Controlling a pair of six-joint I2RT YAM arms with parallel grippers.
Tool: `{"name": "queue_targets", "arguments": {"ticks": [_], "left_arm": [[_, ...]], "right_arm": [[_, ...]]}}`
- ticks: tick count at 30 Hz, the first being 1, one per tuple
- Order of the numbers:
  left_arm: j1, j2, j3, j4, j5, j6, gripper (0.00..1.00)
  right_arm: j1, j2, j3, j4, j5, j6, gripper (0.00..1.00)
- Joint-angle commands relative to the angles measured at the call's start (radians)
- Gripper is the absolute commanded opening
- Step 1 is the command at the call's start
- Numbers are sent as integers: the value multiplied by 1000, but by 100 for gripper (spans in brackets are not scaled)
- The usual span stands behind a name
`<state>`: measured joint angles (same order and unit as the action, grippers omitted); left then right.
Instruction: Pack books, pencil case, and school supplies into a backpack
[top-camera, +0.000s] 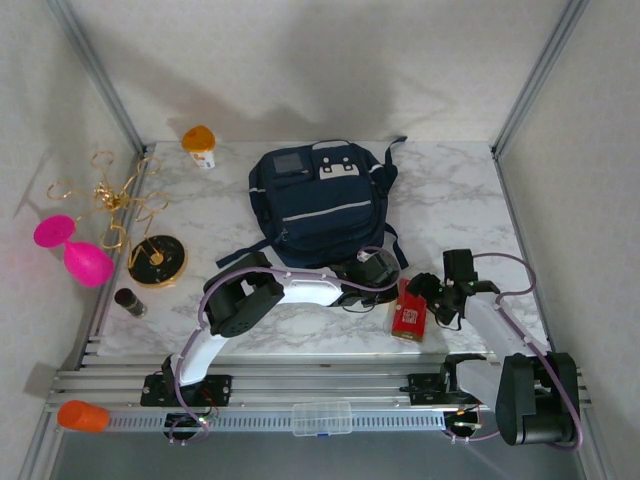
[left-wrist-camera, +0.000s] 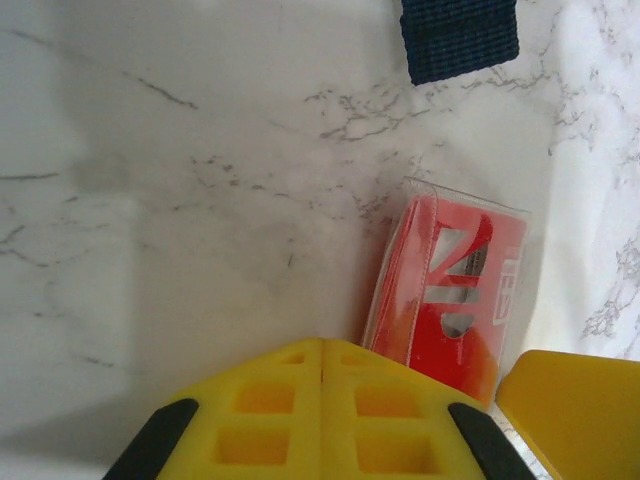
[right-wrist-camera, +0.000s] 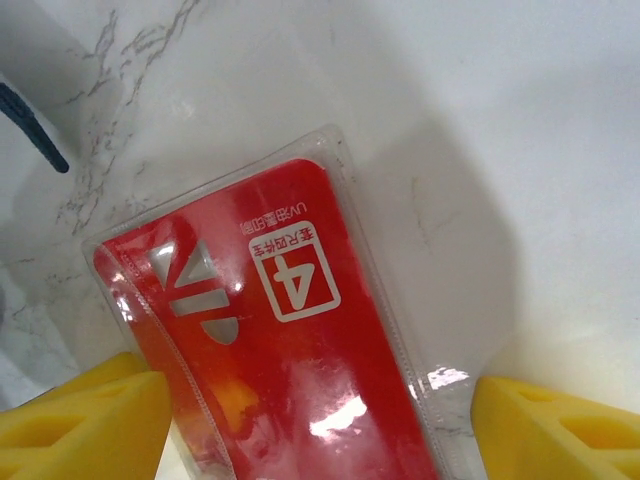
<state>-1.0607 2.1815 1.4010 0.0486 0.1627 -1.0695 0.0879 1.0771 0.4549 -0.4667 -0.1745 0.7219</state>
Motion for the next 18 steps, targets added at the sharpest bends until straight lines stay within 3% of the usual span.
{"name": "queue_targets", "arguments": {"ticks": [1,10,18], "left_arm": [[-2,23,15,-35,6,29,0],[10,37,10,-74,-31,47,0],[42,12,-58,-67,-50,38,0]], "right_arm": [[-4,21,-23,10,-94,-3,78],[-4,-21,19,-5,-248,-13,76],[-8,-44,47,-29,-294,-19,74]]}}
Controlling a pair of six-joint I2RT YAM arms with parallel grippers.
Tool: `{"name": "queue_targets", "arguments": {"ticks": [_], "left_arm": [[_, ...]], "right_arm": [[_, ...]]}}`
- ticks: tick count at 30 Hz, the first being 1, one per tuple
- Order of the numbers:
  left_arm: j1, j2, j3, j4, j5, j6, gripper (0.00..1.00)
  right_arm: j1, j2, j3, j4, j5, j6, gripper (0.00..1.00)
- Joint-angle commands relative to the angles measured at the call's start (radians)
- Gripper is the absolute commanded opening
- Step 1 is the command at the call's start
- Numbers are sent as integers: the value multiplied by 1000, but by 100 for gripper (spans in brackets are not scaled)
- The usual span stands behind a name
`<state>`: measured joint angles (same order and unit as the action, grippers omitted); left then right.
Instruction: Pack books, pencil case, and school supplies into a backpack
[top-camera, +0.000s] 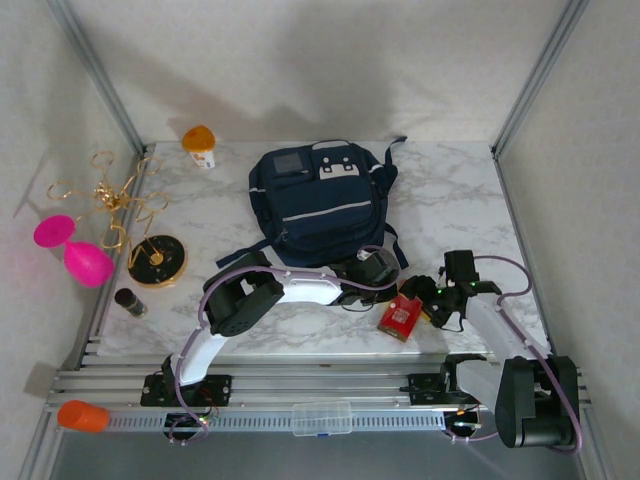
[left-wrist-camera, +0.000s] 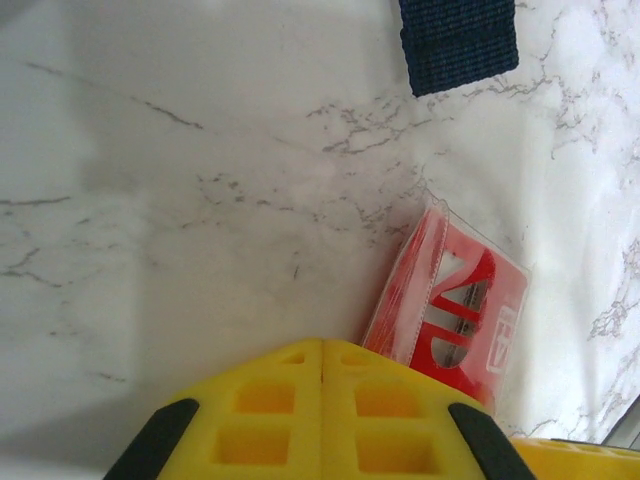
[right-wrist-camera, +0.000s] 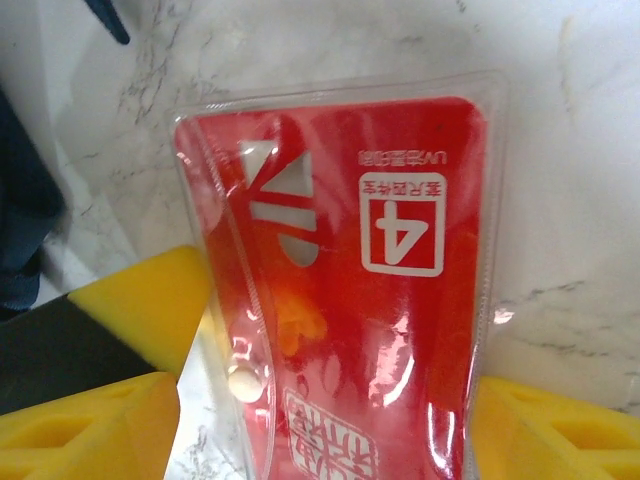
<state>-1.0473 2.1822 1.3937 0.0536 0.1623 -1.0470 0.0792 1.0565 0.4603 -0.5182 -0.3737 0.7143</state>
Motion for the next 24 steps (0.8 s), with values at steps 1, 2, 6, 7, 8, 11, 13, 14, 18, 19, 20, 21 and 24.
{"name": "queue_targets", "arguments": {"ticks": [1,2,6,7,8,11,13,14,18,19,20,21,24], "left_arm": [[33,6,-65,-64,-49,13,0],[39,1,-76,-57,-47,11,0],[53,-15,-107,-51,-48,7,0],[58,-22,-118,-49,-53,6,0],[62,-28,-128,-46,-56,7,0],[73,-38,-150,-43,-55,7,0],[78,-43,-161,-40,-55,5,0],[77,-46,-165,-36,-55,4,0],[80,-57,-172,-32,-56,0,0],[81,-59,-175,-28,-56,-1,0],[81,-60,-177,-21,-51,-2,0],[81,-61,-180,-19,-50,-2,0],[81,-70,-181,-16,-50,-6,0]], "right_arm": [[-1,-26,40,26,-118,-12,74],[-2,-30,37,34,-139,-9,73],[-5,-51,39,45,-171,2,69],[-7,-57,45,40,-167,-2,67],[-7,-63,51,31,-163,-5,67],[-6,-85,52,43,-184,0,64],[-7,-97,42,73,-220,13,63],[-6,-101,36,90,-238,21,62],[-7,-100,17,133,-278,25,58],[-6,-93,9,135,-286,22,56],[-6,-83,6,128,-281,13,53],[-7,-77,5,126,-274,5,51],[-7,-69,-7,118,-245,-4,43]]}}
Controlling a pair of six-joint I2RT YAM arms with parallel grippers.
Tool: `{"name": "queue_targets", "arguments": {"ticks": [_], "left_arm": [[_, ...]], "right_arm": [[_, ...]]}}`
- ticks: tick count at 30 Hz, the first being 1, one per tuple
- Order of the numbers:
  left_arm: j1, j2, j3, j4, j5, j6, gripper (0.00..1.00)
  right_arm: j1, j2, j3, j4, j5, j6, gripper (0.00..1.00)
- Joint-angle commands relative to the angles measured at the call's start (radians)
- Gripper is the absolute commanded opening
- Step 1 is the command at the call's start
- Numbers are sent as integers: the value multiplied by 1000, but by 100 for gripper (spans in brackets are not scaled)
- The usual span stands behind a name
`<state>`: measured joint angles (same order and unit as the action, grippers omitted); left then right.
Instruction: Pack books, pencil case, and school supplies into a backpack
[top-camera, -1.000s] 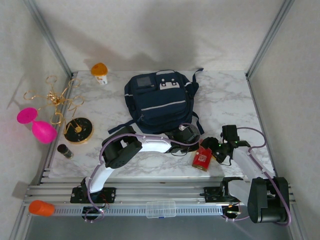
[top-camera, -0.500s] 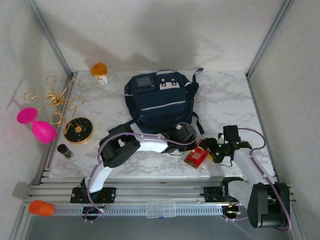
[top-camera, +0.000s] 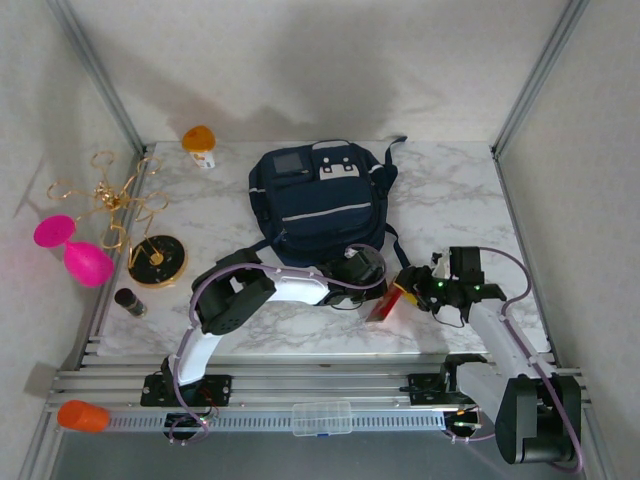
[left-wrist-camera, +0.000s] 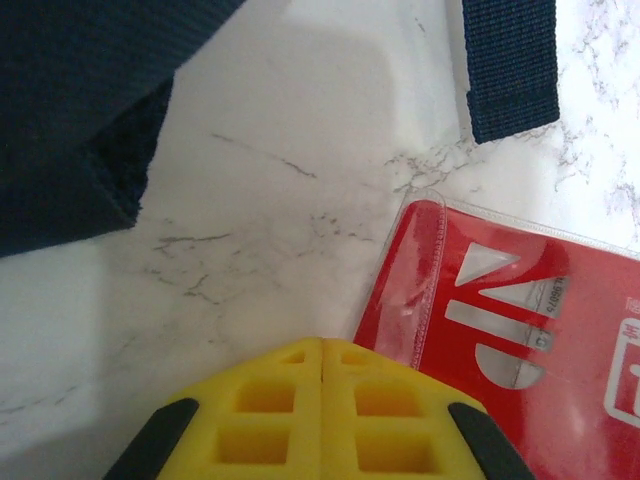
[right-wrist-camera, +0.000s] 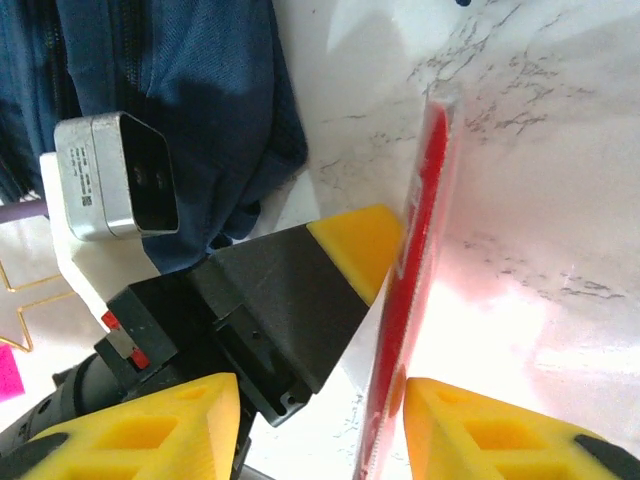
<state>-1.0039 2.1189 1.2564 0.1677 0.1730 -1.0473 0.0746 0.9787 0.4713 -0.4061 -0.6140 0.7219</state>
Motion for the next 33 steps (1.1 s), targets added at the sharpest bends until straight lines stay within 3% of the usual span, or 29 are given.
{"name": "queue_targets", "arguments": {"ticks": [1,8,14,19,22,28,33], "left_arm": [[37,-11,-43,-134,-63,-5,0],[37,-31,-22,-153,-75,15,0],[37,-61,9,-187,-65,37,0],[47,-191,3,-255,-60,121,2],[60,-301,11,-343,-73,210,11],[136,-515,45,-517,-231,466,34],[191,-554,55,-577,-379,735,51]], "right_arm": [[-2,17,-20,4,-3,-18,41],[-2,25,-16,-28,53,-41,14],[-2,18,-4,-32,55,-38,0],[-3,-18,70,-96,81,-54,0],[-4,-46,129,-132,110,-51,0],[-5,-52,253,-157,123,-42,0],[-5,-31,302,-103,77,-27,0]]}}
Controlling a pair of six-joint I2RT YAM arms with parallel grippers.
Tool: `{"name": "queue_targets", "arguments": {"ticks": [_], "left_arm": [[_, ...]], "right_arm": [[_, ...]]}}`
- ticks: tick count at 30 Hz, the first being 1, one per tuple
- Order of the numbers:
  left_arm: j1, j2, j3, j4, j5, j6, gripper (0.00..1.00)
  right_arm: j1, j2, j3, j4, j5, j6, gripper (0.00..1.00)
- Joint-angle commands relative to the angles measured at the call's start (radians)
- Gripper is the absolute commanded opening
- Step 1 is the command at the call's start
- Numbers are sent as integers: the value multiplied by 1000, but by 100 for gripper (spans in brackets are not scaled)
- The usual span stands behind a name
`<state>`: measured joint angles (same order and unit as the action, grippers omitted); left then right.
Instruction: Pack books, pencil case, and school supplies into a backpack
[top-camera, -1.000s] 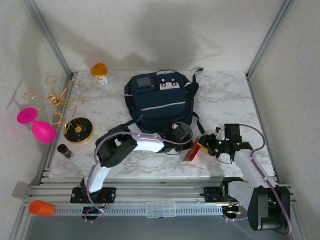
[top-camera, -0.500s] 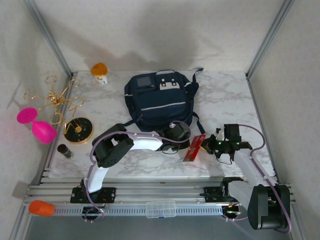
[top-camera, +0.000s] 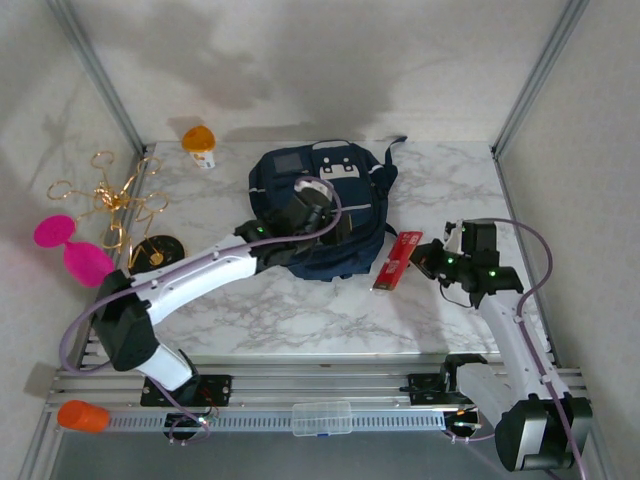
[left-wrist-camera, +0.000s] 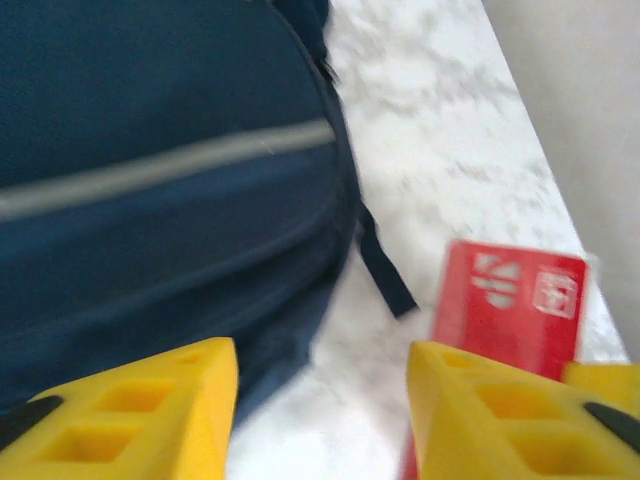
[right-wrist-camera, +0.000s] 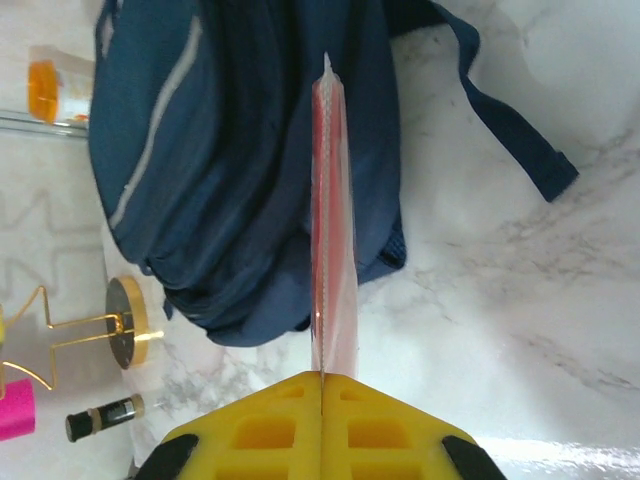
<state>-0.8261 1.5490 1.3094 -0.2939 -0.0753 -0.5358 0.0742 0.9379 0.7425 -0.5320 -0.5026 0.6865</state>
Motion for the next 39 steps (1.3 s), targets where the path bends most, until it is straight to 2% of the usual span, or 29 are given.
{"name": "queue_targets", "arguments": {"ticks": [1,4,7,12,14,22,26,30,34,39], "left_arm": [[18,26,5,-121,-151,286,55],[19,60,8,-111,-199,432,63],[23,83,-17,-63,-198,536,68],[33,152,-17,-31,-230,655,76],[46,184,-8,-25,-239,674,77],[68,244,17,-31,-144,731,81],[80,287,60,-45,-199,763,81],[122,288,105,-53,-186,769,76],[157,272,152,-59,-140,772,65],[176,284,204,-76,-89,762,45]], "right_arm": [[-5,20,31,51,-59,18,0],[-6,52,43,91,-84,31,0],[-6,69,54,119,-66,27,0],[-6,91,35,170,-76,51,0],[-7,89,26,187,-76,62,0],[-7,93,16,190,-66,53,0],[-8,100,8,203,-68,56,0],[-7,102,3,208,-66,57,0],[-7,108,3,215,-81,56,0],[-6,119,8,235,-116,66,0]]}}
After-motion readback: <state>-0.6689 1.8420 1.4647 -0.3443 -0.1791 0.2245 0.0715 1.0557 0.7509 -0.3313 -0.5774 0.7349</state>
